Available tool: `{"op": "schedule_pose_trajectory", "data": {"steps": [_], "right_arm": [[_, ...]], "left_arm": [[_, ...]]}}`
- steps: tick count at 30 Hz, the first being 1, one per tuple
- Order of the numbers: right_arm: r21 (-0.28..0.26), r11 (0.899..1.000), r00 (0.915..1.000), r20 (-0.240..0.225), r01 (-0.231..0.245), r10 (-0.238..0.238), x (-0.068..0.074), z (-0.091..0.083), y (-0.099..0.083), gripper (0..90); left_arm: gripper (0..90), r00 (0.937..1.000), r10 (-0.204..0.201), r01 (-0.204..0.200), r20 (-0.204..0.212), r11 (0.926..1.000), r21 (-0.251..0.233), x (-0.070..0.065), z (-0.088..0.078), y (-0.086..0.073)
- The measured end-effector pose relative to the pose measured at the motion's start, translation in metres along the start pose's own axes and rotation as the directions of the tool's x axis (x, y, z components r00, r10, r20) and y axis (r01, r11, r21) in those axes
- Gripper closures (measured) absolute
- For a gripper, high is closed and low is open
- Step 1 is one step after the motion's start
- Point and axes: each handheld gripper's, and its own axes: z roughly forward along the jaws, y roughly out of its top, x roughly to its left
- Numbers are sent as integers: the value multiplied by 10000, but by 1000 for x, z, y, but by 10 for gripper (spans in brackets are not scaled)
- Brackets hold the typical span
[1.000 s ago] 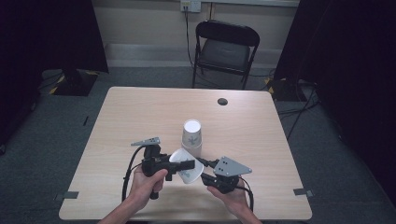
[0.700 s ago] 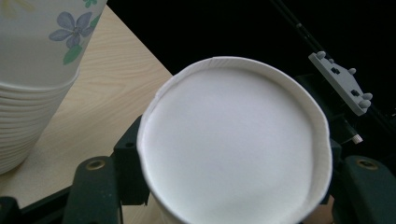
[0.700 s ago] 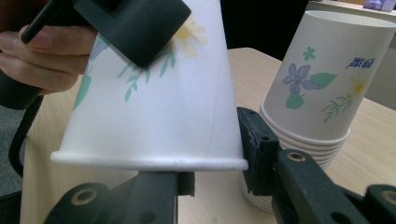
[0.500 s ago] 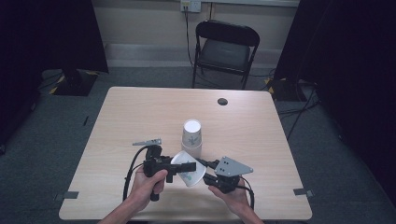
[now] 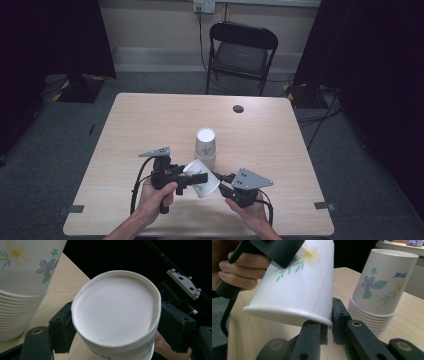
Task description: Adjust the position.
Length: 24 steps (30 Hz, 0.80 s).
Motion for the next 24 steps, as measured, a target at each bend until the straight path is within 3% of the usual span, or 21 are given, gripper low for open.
{"op": "schedule_pose_trajectory", "data": {"steps": [5, 11, 16, 19, 22, 24], "right_arm": [[42, 9999, 9999, 70, -101, 101, -3, -3, -1, 862], [329, 9986, 9991, 46, -426, 425, -7, -4, -4, 865], [610, 9956, 9975, -49, -706, 710, -11, -5, -6, 868], [1042, 9903, 9957, -23, -919, 926, -14, -4, -7, 871], [1462, 9828, 9932, -95, -1132, 1158, -17, -2, -8, 873], [1538, 9789, 9901, -183, -1347, 1391, -19, -1, -9, 874]], "left_arm": [[156, 9970, 647, -643, -422, 9979, 101, -1, -2, 2], [153, 9805, 1574, -1559, -1172, 9875, 217, -7, -6, 6], [153, 9678, 2166, -2175, -1286, 9760, 71, -9, -11, 7], [155, 9675, 2209, -2203, -1234, 9753, 191, -10, -10, 7], [180, 9506, 2749, -2746, -1444, 9613, 223, -14, -9, 7], [193, 9426, 3035, -3028, -1394, 9527, 267, -16, -8, 7]]}}
